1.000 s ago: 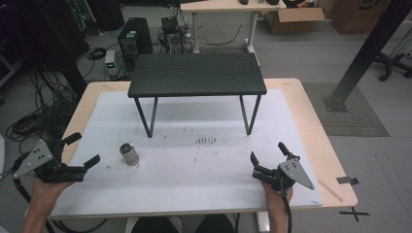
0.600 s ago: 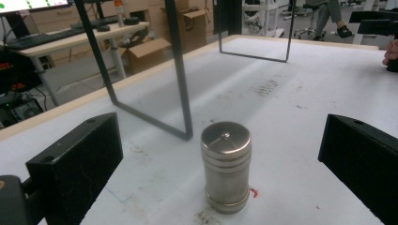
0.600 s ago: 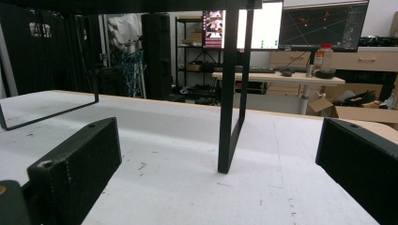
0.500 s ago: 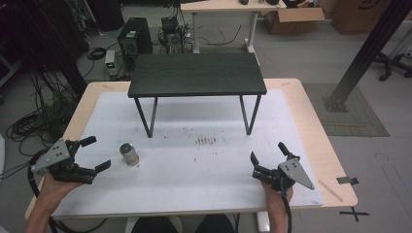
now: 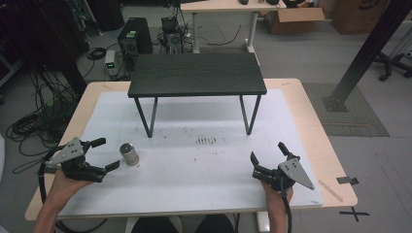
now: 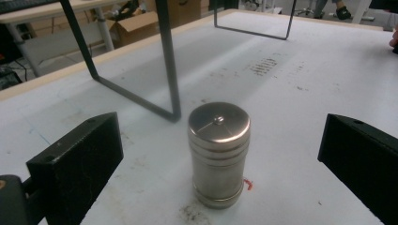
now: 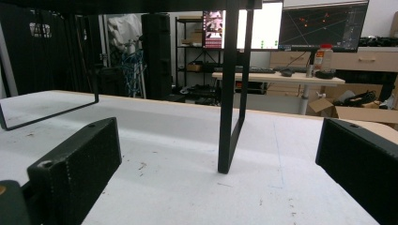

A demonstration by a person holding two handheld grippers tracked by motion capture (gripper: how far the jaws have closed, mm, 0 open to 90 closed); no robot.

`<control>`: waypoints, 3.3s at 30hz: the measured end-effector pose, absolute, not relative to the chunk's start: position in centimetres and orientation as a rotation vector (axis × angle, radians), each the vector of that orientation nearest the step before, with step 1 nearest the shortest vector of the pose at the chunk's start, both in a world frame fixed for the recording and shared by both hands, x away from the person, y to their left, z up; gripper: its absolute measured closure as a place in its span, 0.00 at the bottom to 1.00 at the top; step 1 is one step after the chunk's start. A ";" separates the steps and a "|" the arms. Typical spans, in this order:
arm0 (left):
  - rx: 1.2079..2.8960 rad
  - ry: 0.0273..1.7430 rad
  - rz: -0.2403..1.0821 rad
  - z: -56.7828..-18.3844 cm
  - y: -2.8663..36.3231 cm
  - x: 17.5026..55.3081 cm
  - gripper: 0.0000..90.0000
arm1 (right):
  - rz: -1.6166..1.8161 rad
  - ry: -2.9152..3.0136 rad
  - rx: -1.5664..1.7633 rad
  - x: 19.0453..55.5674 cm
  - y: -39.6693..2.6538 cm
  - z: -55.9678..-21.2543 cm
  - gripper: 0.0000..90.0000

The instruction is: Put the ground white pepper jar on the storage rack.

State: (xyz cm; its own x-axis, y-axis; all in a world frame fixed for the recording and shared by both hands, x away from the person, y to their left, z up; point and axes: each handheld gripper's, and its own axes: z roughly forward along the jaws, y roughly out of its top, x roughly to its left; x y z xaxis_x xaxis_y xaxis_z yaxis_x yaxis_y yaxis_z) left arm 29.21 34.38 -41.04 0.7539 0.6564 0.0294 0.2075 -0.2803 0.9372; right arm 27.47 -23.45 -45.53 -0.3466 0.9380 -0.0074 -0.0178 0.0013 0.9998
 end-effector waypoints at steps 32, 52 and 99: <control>1.913 0.742 0.442 -43.7 32.1 31.6 0.21 | 1.469 1.454 1.006 27.5 -23.5 -45.5 0.00; 1.924 0.743 0.455 -44.1 31.8 31.8 0.45 | 1.468 1.455 1.007 27.5 -23.5 -45.5 0.00; 1.788 0.703 0.532 -38.8 31.9 29.7 0.55 | 1.468 1.455 1.008 27.5 -23.5 -45.5 0.01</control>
